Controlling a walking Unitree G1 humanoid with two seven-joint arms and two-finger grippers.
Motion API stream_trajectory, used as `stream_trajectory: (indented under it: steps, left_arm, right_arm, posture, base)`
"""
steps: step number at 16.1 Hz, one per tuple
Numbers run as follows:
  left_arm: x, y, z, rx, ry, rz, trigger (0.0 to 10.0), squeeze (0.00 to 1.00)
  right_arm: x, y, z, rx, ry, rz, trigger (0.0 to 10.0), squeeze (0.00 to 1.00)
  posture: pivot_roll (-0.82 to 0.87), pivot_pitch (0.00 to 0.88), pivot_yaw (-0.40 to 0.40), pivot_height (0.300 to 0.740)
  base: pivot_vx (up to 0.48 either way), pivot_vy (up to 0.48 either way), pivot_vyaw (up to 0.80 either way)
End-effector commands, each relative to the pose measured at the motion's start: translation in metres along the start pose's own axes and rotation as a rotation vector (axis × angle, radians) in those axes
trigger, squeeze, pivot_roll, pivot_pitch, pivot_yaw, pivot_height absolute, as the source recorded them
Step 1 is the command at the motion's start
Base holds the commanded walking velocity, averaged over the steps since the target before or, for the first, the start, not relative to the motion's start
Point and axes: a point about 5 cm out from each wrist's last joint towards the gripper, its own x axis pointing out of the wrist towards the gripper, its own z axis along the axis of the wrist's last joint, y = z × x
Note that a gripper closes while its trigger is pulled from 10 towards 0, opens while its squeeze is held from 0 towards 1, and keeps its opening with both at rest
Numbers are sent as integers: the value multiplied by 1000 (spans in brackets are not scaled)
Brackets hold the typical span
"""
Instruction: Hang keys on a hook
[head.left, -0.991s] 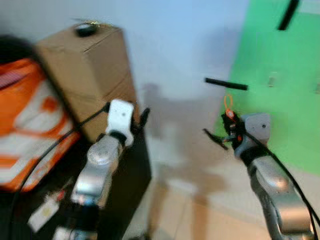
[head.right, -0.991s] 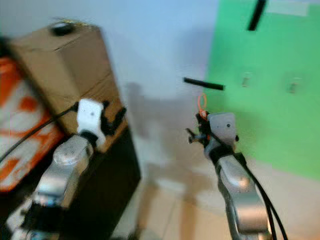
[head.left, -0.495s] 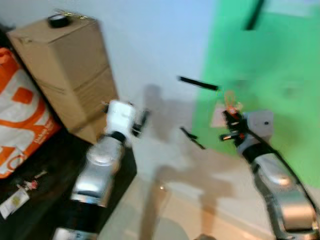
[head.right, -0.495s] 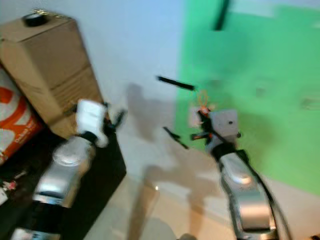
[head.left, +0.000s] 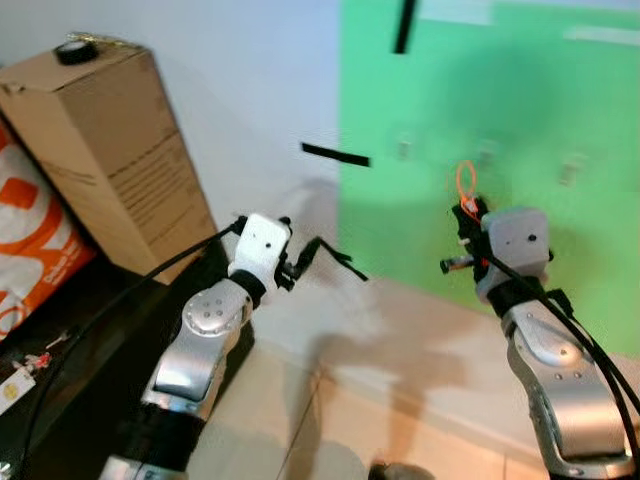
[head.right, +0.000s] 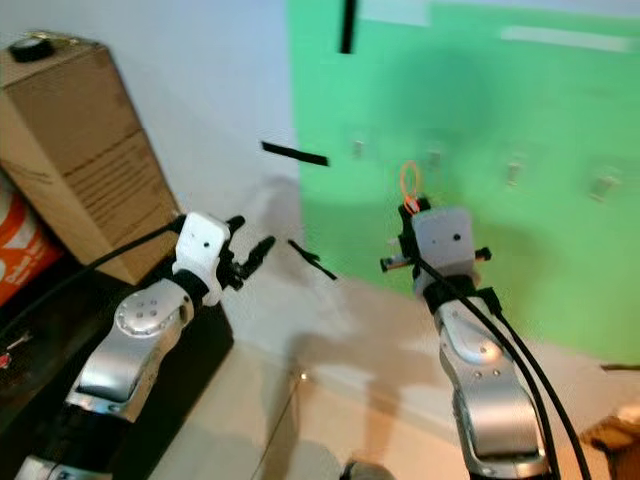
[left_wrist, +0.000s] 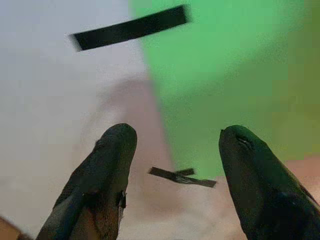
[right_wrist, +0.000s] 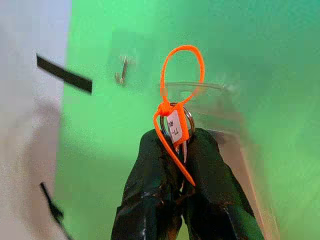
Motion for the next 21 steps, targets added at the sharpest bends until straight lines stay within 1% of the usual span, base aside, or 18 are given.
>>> stream_trajectory:
  steps: [1, 2, 3, 5, 6, 7, 8, 11, 12, 14, 16, 17, 19, 20, 21]
  left_arm:
    - [-4, -1, -5, 20, 22, -34, 10000, 0]
    - [-6, 1, -6, 35, 26, -60, 10000, 0]
    - [-6, 3, -4, 36, 22, -66, 10000, 0]
    - [-7, 4, -1, 23, 3, -66, 10000, 0]
    - [-7, 5, 1, 10, -7, -61, 10000, 0]
    - [-6, 6, 2, -3, -13, -38, 10000, 0]
    - [-6, 6, 2, -4, -14, -39, 10000, 0]
    - [-5, 1, 2, 5, -14, -73, 10000, 0]
    - [-5, 1, 2, 5, -16, -73, 10000, 0]
    - [-5, 1, 3, 4, -19, -75, 10000, 0]
    - [-4, -1, 4, 0, -29, -89, 10000, 0]
    - [-5, -2, 6, -9, -38, -104, 10000, 0]
    - [-7, -7, 9, -35, -58, -172, 10000, 0]
    - [-9, -9, 9, -35, -60, -200, 10000, 0]
    - [-9, -10, 9, -31, -59, -206, 10000, 0]
  right_arm:
    - [7, 1, 10, -72, -47, -8, 10000, 0]
    - [16, 3, 9, -206, -65, -7, 10000, 0]
    - [21, 4, 9, -260, -74, -12, 10000, 0]
    - [26, 4, 11, -273, -80, -27, 10000, 0]
    - [27, 4, 11, -257, -81, -31, 10000, 0]
    - [27, 7, 9, -258, -78, -21, 10000, 0]
    - [28, 8, 8, -266, -79, -21, 10000, 0]
    - [36, 10, 4, -326, -59, -21, 10000, 0]
    - [37, 9, 3, -344, -55, -30, 10000, 0]
    - [39, 8, 1, -348, -48, -30, 10000, 0]
    - [44, 4, 0, -384, -49, -48, 10000, 0]
    - [46, 2, 0, -397, -47, -68, 10000, 0]
    - [49, -3, 0, -420, -44, -115, 10000, 0]
    - [50, -7, 1, -440, -46, -142, 10000, 0]
    - [49, -11, 0, -457, -43, -167, 10000, 0]
  posture:
    - [-202, 0, 79, 740]
    - [-196, 0, 81, 740]
    - [-192, 0, 80, 740]
    - [-185, 0, 75, 740]
    - [-184, 0, 75, 740]
    - [-182, 0, 77, 740]
    - [-182, 0, 78, 740]
    - [-184, 0, 80, 740]
    - [-184, 0, 79, 740]
    - [-185, 0, 80, 740]
    - [-184, 0, 78, 740]
    - [-182, 0, 76, 740]
    - [-178, 0, 74, 740]
    - [-177, 0, 75, 740]
    - [-178, 0, 75, 740]
  base:
    - [0, 0, 0]
    - [0, 0, 0]
    - [0, 0, 0]
    - [0, 0, 0]
    - [0, 0, 0]
    - [0, 0, 0]
    - [0, 0, 0]
    - [0, 0, 0]
    - [0, 0, 0]
    - [0, 0, 0]
    - [0, 0, 0]
    - [0, 0, 0]
    - [0, 0, 0]
    - [0, 0, 0]
    - [0, 0, 0]
